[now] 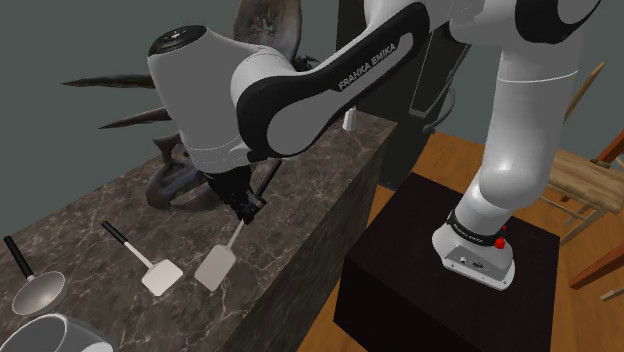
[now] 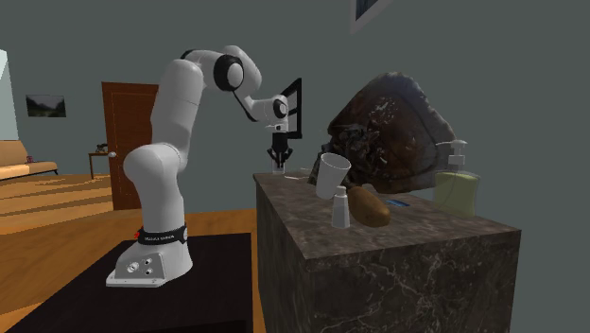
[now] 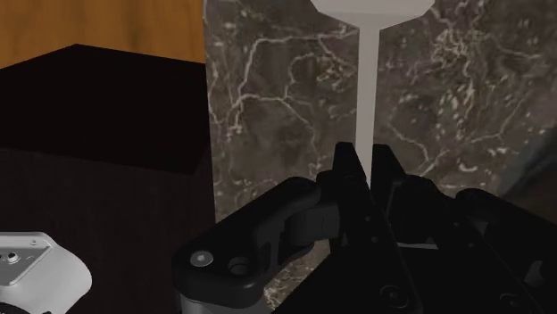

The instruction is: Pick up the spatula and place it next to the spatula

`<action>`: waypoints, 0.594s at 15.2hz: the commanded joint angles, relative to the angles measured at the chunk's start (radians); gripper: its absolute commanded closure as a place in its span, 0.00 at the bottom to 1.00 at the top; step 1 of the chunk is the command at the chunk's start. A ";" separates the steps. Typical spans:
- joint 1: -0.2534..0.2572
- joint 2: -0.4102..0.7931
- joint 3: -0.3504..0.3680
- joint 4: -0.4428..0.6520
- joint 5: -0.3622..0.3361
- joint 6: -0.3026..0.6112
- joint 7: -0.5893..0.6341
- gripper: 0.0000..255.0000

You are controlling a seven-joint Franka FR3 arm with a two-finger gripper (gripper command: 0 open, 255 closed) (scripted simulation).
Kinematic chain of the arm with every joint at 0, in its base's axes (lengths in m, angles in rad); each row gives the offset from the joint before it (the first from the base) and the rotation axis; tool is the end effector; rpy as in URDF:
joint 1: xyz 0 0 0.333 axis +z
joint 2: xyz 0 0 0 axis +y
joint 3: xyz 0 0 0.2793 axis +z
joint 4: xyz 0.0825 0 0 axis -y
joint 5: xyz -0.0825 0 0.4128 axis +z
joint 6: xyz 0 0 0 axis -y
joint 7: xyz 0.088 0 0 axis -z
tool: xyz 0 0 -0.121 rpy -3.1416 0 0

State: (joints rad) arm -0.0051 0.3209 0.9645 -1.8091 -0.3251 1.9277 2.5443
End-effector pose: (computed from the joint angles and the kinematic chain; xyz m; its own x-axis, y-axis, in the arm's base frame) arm 0.4000 0.4808 0.3658 0.0922 -0.9937 0.0640 -0.9957 -0.0923 0.0008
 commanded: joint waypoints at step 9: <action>0.087 0.117 -0.051 0.020 -0.097 0.051 0.081 1.00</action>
State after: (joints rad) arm 0.0805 0.4337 0.9166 -1.7825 -0.4176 1.9696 2.6212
